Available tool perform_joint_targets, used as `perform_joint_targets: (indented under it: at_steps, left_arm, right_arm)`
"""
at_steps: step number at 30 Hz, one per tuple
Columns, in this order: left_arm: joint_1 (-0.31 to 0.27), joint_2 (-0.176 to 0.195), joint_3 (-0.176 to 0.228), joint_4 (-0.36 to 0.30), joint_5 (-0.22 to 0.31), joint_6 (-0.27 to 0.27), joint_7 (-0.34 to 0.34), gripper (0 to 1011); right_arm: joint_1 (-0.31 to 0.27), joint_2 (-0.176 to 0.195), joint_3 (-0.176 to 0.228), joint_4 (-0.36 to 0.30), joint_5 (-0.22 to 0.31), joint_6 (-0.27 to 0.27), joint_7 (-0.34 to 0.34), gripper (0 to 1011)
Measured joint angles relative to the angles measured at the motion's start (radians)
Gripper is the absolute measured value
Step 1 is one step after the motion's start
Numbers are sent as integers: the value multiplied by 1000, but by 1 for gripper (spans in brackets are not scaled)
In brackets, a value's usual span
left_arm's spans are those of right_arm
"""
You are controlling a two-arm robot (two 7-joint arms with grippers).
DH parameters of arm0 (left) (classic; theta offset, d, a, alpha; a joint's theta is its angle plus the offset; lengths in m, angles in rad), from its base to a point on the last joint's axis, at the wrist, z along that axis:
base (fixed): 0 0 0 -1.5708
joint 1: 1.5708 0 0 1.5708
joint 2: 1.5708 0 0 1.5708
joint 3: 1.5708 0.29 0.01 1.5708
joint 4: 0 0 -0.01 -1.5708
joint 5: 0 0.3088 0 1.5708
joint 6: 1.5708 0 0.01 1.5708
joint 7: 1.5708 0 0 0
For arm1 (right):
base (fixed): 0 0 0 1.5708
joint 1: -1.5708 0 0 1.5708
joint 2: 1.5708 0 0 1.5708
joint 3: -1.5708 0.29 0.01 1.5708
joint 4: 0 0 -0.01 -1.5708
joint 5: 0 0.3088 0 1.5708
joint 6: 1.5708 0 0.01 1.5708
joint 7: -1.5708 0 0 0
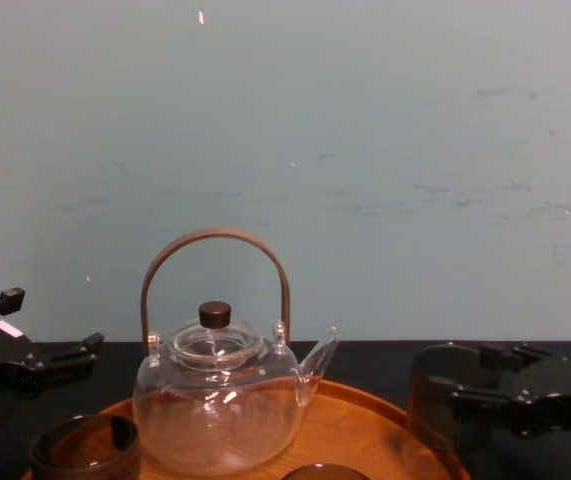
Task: Pick up the glass from the table and place it on the tray.
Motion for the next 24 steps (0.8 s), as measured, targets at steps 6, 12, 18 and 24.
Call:
perform_joint_targets:
  at_steps: [6, 12, 18, 24]
  left_arm:
    - [0, 0, 0, 0, 0, 0, 0, 1001]
    - [0, 0, 0, 0, 0, 0, 0, 1001]
    - [0, 0, 0, 0, 0, 0, 0, 1001]
    - [0, 0, 0, 0, 0, 0, 0, 1001]
  right_arm:
    - [22, -13, -21, 25, 3, -8, 21, 882]
    - [45, -29, -41, 56, 3, -17, 31, 883]
    - [67, -43, -58, 87, -2, -27, 38, 883]
    - [85, -56, -69, 119, -6, -36, 46, 883]
